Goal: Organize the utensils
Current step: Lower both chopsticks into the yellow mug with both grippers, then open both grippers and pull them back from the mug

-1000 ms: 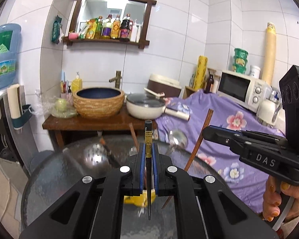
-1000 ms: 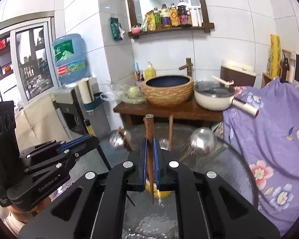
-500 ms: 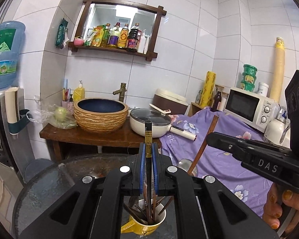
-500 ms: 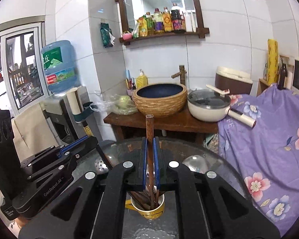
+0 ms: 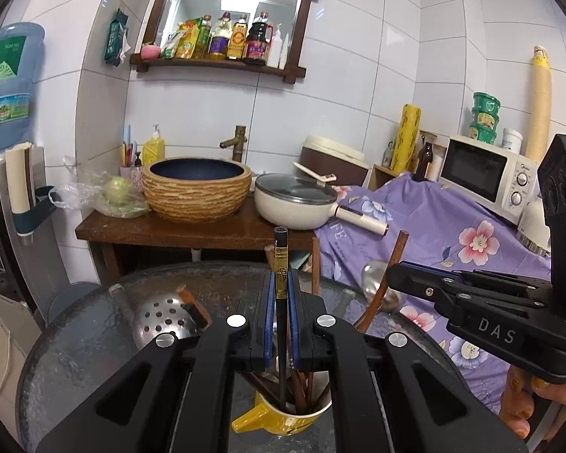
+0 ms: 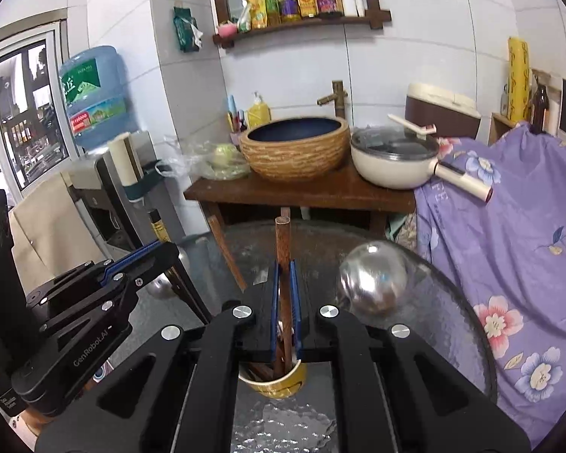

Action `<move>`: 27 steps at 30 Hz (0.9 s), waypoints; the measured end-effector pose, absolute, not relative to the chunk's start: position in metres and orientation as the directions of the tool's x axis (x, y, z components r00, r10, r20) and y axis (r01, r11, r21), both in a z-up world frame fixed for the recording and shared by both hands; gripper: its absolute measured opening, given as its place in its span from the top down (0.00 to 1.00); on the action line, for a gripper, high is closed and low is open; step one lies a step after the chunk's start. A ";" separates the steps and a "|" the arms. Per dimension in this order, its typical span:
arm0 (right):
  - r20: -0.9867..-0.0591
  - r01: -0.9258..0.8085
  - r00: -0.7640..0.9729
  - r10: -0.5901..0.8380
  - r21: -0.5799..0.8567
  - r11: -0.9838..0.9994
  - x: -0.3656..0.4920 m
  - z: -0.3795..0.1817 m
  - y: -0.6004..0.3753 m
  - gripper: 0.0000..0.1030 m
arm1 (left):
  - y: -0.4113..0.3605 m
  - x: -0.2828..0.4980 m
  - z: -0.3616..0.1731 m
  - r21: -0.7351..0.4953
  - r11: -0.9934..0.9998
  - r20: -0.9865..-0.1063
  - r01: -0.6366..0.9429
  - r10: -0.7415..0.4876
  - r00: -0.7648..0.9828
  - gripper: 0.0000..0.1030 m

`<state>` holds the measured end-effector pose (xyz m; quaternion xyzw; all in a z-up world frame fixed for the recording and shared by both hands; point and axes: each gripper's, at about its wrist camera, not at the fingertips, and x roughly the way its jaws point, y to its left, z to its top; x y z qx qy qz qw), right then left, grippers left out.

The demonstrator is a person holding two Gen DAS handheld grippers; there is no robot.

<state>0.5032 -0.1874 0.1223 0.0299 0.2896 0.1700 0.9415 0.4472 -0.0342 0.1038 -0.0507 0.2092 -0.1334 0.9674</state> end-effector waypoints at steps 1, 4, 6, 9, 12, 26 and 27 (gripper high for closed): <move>-0.544 -0.301 0.769 0.336 0.156 0.941 0.505 0.117 -0.187 0.93 | -0.034 0.449 0.099 -0.157 0.959 -0.402 0.236 -0.281 0.871 0.94; -0.559 -0.298 0.758 0.336 0.160 0.941 0.506 0.104 -0.187 0.93 | -0.034 0.453 0.089 -0.159 0.960 -0.424 0.232 -0.279 0.862 0.94; -0.564 -0.297 0.756 0.333 0.159 0.942 0.507 0.099 -0.187 0.93 | -0.035 0.455 0.083 -0.155 0.959 -0.440 0.236 -0.281 0.853 0.94; -0.576 -0.292 0.747 0.332 0.164 0.942 0.509 0.089 -0.188 0.93 | -0.035 0.456 0.076 -0.155 0.960 -0.456 0.234 -0.280 0.845 0.93; -0.573 -0.283 0.753 0.324 0.162 0.945 0.506 0.083 -0.190 0.93 | -0.033 0.454 0.073 -0.149 0.962 -0.456 0.228 -0.271 0.848 0.91; -0.414 -0.265 0.857 0.307 0.157 0.951 0.394 0.095 -0.206 0.37 | 0.001 0.356 0.090 -0.148 0.963 -0.385 0.226 -0.267 0.883 0.19; -0.405 -0.269 0.861 0.309 0.154 0.951 0.384 0.093 -0.204 0.37 | 0.002 0.338 0.088 -0.125 0.968 -0.373 0.219 -0.251 0.893 0.17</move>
